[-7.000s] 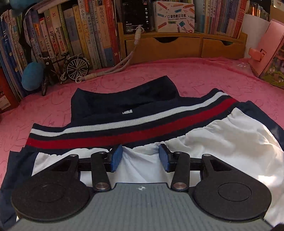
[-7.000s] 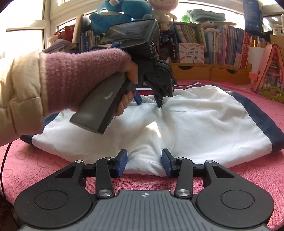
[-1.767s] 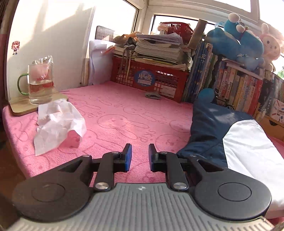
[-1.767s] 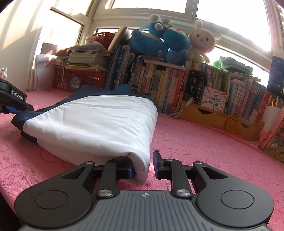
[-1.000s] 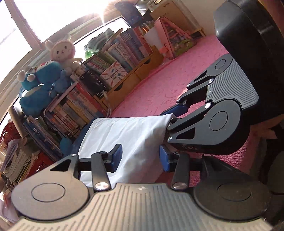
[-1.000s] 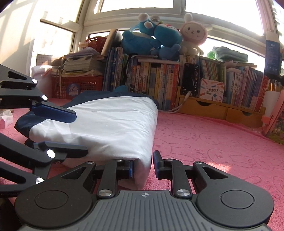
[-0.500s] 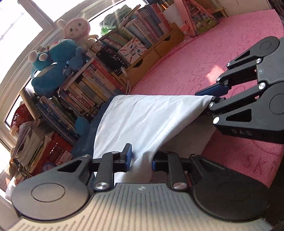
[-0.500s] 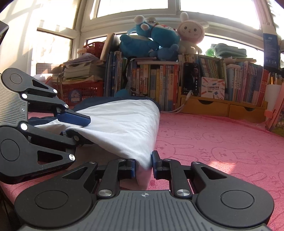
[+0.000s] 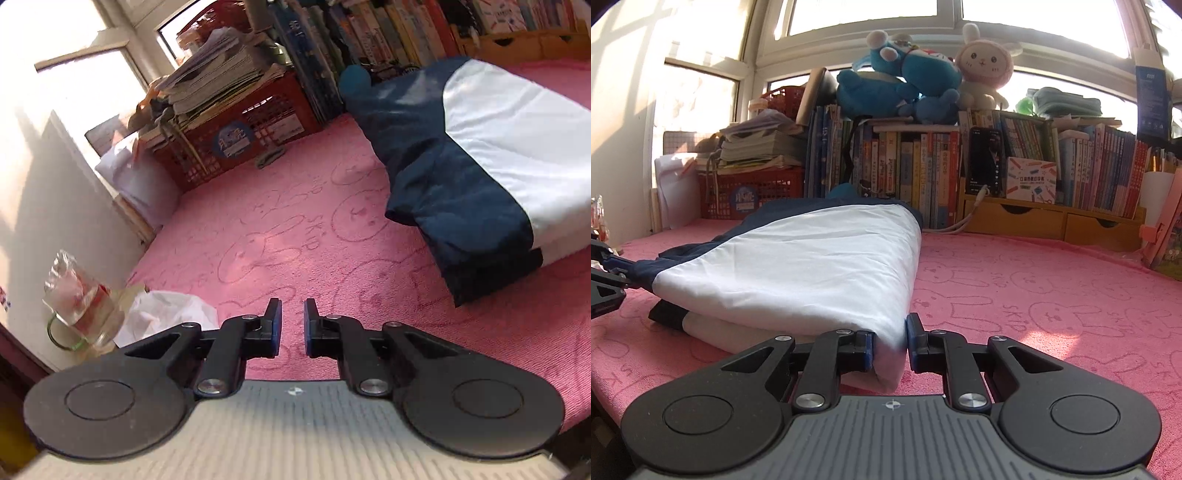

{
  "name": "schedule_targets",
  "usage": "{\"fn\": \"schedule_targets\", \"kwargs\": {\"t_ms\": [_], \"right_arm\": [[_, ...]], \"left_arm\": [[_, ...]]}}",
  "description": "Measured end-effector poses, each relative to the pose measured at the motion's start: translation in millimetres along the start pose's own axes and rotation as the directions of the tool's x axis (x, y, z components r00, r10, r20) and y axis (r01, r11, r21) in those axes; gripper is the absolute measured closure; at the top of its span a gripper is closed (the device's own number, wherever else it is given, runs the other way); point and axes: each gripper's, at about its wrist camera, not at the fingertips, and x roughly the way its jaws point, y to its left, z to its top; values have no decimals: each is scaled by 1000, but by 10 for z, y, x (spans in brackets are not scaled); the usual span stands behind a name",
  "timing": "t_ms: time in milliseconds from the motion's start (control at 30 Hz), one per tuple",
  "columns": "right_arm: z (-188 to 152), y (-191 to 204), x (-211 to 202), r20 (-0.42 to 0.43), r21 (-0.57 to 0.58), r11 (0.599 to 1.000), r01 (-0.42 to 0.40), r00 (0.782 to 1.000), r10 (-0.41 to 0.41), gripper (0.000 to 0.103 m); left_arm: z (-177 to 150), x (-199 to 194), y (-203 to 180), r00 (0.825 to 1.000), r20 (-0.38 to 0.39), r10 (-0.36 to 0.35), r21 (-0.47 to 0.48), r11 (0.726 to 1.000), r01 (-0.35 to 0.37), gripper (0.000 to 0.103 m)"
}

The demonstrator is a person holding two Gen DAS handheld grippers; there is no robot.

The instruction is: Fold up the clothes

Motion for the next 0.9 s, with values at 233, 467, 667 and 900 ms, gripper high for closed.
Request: {"fn": "schedule_targets", "kwargs": {"t_ms": [233,467,667,900], "right_arm": [[9,38,90,-79,6,1000,-5,997,6,81],[350,-142,8,-40,135,988,-69,996,75,84],[476,-150,-19,-14,139,988,-74,997,76,84],[405,-123,-36,-18,97,995,-39,999,40,85]], "left_arm": [[-109,-430,5,830,97,-550,-521,682,513,84],[-174,-204,-545,672,251,-697,-750,299,590,78],[-44,-32,-748,703,306,-642,-802,223,553,66],[-126,1,-440,868,230,-440,-862,322,392,87]]}}
